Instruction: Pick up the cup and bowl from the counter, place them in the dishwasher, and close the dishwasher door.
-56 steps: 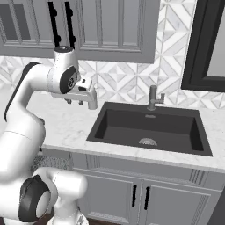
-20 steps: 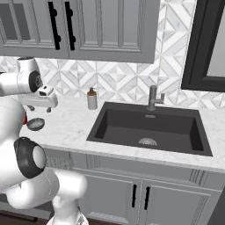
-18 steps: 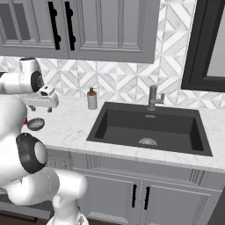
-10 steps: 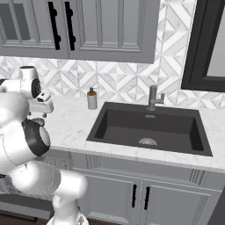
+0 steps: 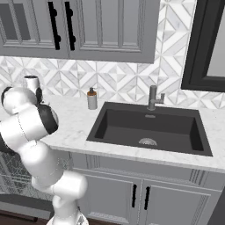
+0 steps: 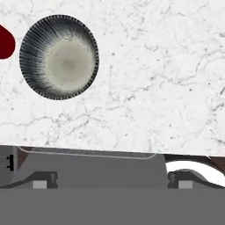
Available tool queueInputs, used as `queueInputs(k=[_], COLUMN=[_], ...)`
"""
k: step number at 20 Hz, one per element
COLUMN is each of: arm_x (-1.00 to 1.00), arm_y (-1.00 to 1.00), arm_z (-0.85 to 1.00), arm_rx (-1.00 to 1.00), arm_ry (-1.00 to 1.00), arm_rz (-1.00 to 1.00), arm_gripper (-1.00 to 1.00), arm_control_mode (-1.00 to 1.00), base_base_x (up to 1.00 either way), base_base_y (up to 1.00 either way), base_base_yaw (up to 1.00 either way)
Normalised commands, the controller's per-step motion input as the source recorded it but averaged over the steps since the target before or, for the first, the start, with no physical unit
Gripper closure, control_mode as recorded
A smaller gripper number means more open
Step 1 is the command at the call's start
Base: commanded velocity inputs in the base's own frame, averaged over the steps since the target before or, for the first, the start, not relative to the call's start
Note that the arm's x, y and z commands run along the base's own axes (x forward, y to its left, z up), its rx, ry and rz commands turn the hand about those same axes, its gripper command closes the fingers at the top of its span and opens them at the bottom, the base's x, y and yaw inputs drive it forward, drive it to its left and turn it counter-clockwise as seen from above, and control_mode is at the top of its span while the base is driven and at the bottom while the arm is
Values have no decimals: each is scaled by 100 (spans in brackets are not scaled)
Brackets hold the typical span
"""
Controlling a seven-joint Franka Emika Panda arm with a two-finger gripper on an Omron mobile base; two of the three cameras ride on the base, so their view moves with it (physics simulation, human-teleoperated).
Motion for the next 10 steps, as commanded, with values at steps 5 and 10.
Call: queueInputs(k=[5,10], arm_x=[59,51], arm_y=[36,32], arm_z=[-42,-40], arm_rx=[0,0], arm_ry=[5,1], arm_rz=[0,0], arm_gripper=[-100,-100], arm_control_mode=[-100,-100], base_base_x=[0,0], base_base_y=[0,0], base_base_yaw=[0,0])
